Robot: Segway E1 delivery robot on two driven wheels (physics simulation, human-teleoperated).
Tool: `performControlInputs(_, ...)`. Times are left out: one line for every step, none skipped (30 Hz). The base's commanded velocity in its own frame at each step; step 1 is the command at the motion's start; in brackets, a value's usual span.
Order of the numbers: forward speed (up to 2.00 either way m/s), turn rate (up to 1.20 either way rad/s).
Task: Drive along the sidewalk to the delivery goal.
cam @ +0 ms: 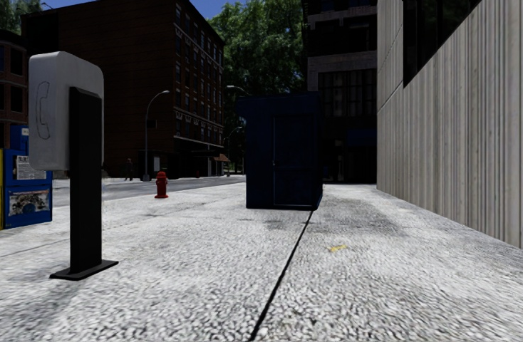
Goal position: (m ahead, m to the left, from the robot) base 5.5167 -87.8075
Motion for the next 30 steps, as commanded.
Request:
performControlInputs(1.25,0.00)
performControlInputs(1.26,0.00)
performControlInputs(1.26,0.00)
performControlInputs(1.27,0.00)
performControlInputs(1.27,-0.34)
performControlInputs(1.27,-0.46)
performControlInputs(1.27,-0.39)
performControlInputs(1.27,0.00)
performControlInputs(1.27,0.00)
performControlInputs(1.27,0.00)
performControlInputs(1.27,0.00)
performControlInputs(1.27,0.00)
performControlInputs(1.27,0.00)
performControlInputs(1.27,0.00)
performControlInputs(1.27,0.00)
performControlInputs(1.27,0.00)
performControlInputs(1.27,0.00)
performControlInputs(1.27,0.00)
performControlInputs(1.27,0.00)
performControlInputs(1.27,0.00)
performControlInputs(1.27,0.00)
performControlInputs(1.27,0.00)
performControlInputs(1.27,0.01)
performControlInputs(1.27,0.05)
performControlInputs(1.27,0.09)
performControlInputs(1.27,0.11)
performControlInputs(1.27,0.11)
performControlInputs(1.27,0.11)
performControlInputs(1.27,0.23)
performControlInputs(1.27,0.36)
